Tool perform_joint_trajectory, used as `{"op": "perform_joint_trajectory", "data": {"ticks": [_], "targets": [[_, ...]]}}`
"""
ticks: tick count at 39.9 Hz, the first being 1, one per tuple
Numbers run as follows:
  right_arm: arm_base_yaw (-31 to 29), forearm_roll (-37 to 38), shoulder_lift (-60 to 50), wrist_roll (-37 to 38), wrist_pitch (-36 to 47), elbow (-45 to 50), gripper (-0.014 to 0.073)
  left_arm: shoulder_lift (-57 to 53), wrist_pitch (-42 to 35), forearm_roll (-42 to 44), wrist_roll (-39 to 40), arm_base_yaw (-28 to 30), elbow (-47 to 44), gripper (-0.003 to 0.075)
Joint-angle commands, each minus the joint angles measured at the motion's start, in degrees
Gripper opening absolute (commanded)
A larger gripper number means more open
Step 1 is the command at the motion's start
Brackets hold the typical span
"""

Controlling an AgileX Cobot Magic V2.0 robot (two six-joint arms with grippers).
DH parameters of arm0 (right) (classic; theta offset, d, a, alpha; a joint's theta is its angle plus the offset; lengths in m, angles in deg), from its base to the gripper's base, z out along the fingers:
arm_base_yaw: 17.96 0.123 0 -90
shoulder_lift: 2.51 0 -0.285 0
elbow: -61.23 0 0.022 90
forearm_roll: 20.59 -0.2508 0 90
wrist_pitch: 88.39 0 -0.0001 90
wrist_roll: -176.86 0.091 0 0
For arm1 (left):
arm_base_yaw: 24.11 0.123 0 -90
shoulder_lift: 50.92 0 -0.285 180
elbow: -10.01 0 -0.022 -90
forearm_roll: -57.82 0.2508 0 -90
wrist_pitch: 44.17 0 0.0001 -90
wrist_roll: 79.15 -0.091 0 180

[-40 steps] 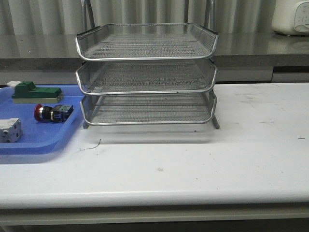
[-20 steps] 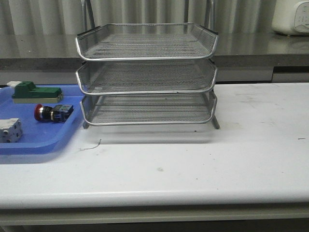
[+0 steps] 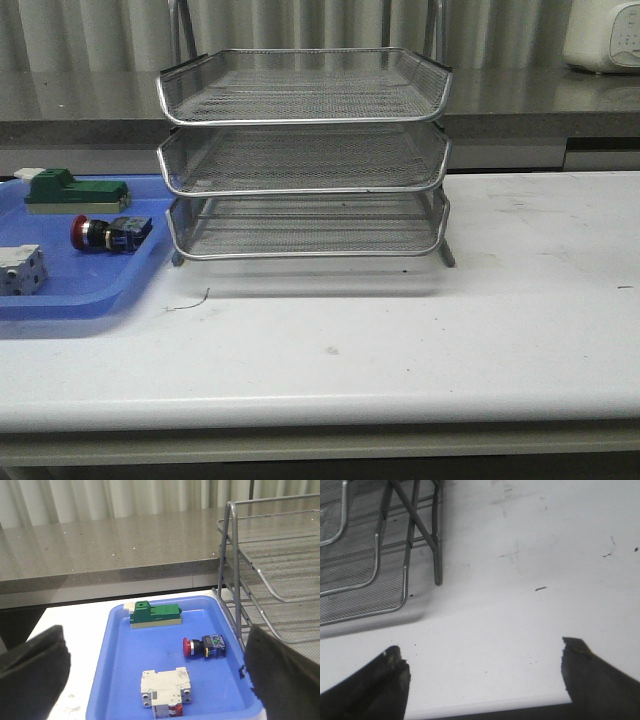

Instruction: Place button on rack with both arms

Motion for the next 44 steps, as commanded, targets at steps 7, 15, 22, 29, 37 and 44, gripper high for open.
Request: {"op": "perform_joint_trajectory", "data": {"ticks": [7, 15, 22, 29, 37, 44], "targets": [[4.7, -6.9, 15.4, -1.0, 8.1, -7.9, 0.0549, 0.7, -4.7, -0.5, 0.5, 0.2, 1.8, 0.0671], [8.0, -10.1, 24.2, -2.2, 8.5, -12.8, 0.0484, 0.7, -4.7, -0.5, 0.5, 0.2, 1.8, 0.0671], [8.4, -20.6, 29.2, -11.5, 5.3, -17.0, 0.0484, 0.7, -4.7, -0.5, 0.5, 0.2, 1.8, 0.0671], [8.1, -42.6, 33.0, -32.3, -2.0, -20.2, 0.0484, 0.7, -4.7, -0.5, 0.5, 0.2, 1.8, 0.0671], [8.1, -68.6, 37.4, -54.2, -5.9, -20.3, 0.0471, 0.7, -4.7, -0.5, 0.5, 0.2, 1.8, 0.0671], [8.1, -80.1, 40.5, -62.3, -6.9, -20.3, 0.0336, 0.7, -4.7, -0.5, 0.5, 0.2, 1.8, 0.0671]]}}
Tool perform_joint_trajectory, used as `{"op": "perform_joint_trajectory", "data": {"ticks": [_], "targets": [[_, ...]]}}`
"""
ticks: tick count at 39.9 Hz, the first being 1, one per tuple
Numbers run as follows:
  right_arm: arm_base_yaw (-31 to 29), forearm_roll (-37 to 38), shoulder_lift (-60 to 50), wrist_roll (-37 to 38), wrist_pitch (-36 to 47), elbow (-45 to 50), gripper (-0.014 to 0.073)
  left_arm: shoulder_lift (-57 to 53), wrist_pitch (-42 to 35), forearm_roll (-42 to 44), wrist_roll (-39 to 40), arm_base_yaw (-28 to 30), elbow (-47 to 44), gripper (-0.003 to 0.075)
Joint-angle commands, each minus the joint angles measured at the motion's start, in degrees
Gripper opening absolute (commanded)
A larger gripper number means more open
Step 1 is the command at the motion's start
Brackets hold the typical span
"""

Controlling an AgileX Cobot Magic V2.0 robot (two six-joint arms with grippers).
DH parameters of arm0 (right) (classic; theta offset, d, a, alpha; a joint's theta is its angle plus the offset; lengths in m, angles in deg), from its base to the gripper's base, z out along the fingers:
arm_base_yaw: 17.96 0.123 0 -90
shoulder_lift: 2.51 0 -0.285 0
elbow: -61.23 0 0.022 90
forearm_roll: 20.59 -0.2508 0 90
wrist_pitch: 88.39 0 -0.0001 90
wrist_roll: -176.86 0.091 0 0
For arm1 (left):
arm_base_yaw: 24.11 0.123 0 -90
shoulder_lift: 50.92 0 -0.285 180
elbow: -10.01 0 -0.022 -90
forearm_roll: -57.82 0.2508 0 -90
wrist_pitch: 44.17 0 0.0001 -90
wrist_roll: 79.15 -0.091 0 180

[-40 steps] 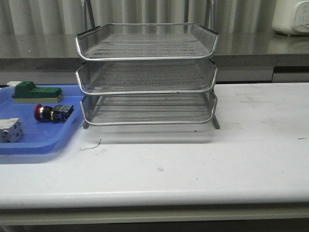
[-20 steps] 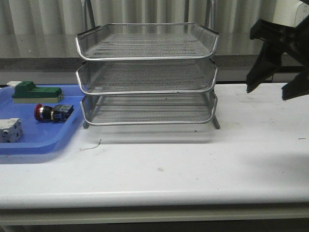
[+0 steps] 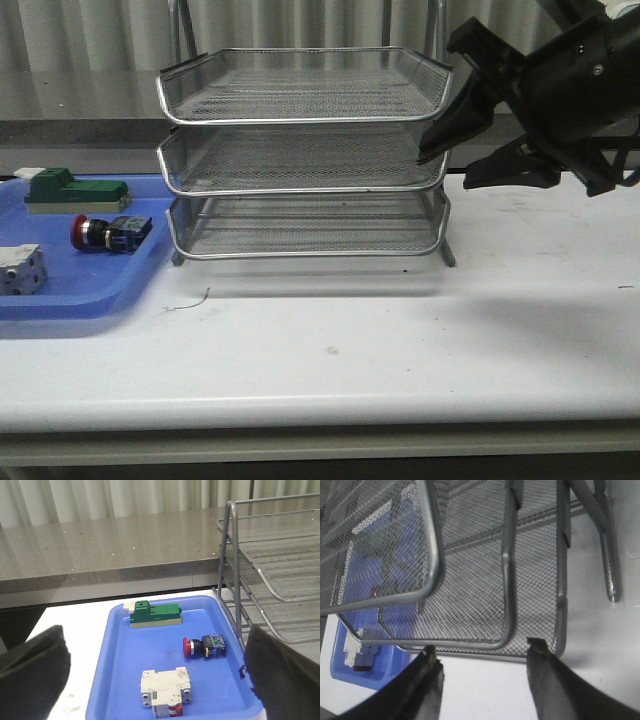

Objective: Place button on rack with both arms
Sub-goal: 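Reach the right gripper to the middle mesh tray's front rim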

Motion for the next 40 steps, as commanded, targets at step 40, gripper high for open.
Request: {"op": "perform_joint_trajectory", "data": {"ticks": [40], "targets": [[-2.8, -13.0, 9.4, -6.5, -13.2, -9.1, 0.0043, 0.7, -4.7, -0.5, 0.5, 0.2, 1.8, 0.0671]]}}
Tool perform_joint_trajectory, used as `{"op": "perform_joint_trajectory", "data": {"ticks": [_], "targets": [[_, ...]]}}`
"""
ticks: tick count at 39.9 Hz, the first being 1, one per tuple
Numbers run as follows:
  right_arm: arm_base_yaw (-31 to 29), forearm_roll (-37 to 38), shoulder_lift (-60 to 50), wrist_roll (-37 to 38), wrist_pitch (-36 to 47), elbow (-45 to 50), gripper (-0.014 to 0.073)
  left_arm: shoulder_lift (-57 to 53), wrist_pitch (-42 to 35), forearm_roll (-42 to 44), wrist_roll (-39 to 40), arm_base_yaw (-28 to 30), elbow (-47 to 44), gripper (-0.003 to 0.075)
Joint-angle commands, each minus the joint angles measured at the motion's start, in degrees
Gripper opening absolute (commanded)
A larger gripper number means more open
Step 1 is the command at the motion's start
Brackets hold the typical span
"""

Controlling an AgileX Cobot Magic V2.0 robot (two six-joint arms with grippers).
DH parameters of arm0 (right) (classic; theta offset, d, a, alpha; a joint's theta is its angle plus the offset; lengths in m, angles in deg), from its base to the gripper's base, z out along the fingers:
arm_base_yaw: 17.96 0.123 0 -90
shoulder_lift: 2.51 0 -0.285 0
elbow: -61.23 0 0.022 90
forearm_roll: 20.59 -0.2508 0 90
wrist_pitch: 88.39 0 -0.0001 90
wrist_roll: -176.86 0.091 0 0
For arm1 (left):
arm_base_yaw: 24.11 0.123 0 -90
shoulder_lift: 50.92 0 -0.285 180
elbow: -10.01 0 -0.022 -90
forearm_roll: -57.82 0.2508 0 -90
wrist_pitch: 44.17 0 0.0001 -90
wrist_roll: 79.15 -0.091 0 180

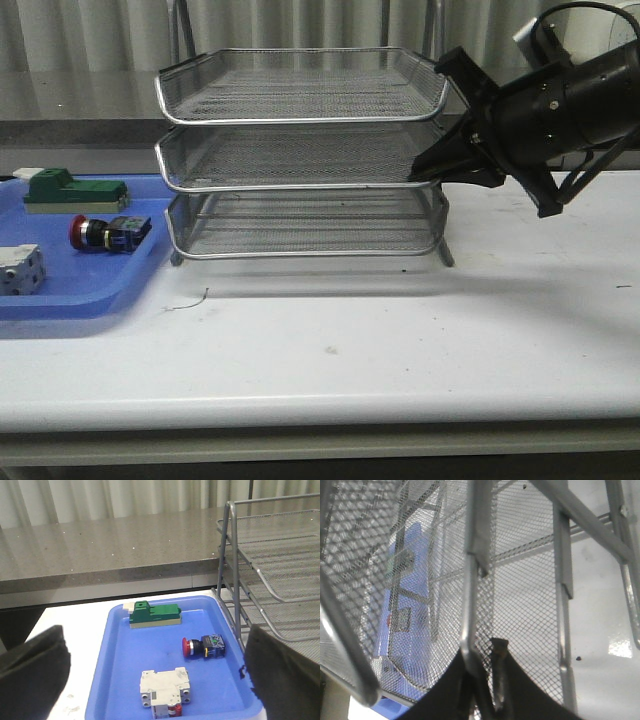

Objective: Place button on rack with both arms
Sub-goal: 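Reach the right gripper to the middle mesh tray's front rim, then pull the middle mesh tray outward toward the robot with the right gripper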

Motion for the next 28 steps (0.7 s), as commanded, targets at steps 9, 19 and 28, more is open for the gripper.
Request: {"op": "perform_joint_trajectory", "data": {"ticks": [9, 19, 28], "targets": [[-0.2, -3.4, -4.2, -1.2, -7.5, 0.8, 0.0043, 0.7, -4.7, -0.5, 0.5, 0.2, 1.8, 0.0671], [-0.2, -3.4, -9.5, -5.5, -8.9, 9.5, 0.0043, 0.7, -4.7, -0.5, 0.5, 0.2, 1.8, 0.0671], [-0.2, -3.4, -12.8, -8.7, -11.4, 17.6, 0.0043, 0.7, -4.7, -0.5, 0.5, 0.2, 1.8, 0.0671]]}}
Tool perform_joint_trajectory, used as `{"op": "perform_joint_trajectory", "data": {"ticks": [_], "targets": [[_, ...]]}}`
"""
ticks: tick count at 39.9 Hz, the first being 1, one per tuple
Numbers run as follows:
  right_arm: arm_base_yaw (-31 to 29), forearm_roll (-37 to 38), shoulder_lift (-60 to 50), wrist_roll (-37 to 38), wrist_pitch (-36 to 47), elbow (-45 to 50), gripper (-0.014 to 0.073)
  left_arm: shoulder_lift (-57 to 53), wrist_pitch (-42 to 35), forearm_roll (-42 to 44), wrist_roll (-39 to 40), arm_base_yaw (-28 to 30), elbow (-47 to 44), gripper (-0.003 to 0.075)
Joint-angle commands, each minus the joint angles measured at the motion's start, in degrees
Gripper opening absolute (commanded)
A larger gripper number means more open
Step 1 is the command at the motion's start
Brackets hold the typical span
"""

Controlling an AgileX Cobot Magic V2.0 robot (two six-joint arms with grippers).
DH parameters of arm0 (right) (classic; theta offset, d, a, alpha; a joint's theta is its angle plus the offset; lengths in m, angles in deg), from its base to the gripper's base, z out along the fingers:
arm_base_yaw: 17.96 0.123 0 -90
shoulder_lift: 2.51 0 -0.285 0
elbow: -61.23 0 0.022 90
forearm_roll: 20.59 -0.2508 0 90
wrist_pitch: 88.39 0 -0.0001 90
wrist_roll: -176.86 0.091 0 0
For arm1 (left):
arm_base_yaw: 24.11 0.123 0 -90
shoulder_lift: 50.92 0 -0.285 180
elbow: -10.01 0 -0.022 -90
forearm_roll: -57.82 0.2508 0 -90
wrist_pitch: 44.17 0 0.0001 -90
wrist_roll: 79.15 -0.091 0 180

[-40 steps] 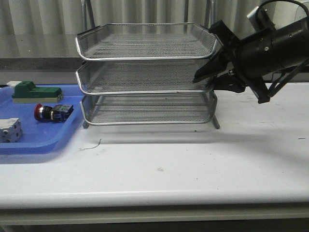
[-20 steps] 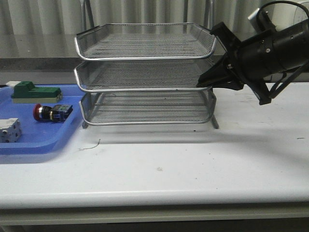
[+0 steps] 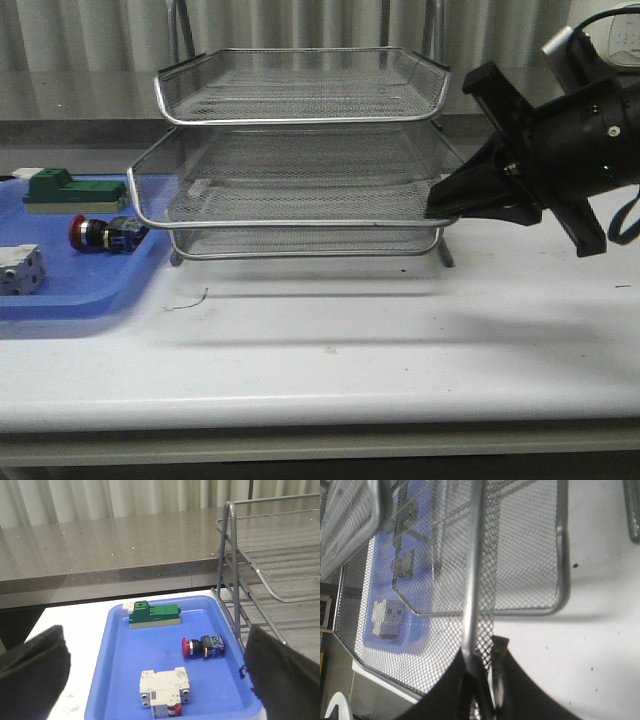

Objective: Place button on rack with both arms
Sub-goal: 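Pull the middle mesh tray outward toward the robot with the right gripper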

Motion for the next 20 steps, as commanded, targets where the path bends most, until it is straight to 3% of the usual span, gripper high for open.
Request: {"op": "perform_joint_trajectory", "data": {"ticks": [1, 17, 20], "targets": [[-0.2, -2.0, -3.9, -2.3, -7.2, 2.1, 0.0043, 0.7, -4.7, -0.5, 0.5, 0.2, 1.8, 0.0671], [-0.2, -2.0, -11.0, -4.4, -7.5, 11.3, 0.0048, 0.7, -4.7, -0.5, 0.5, 0.2, 1.8, 0.0671], [-0.2, -2.0, -11.0, -4.4, -7.6, 11.3, 0.0085, 0.7, -4.7, -0.5, 0.5, 0.2, 1.8, 0.0671]]}}
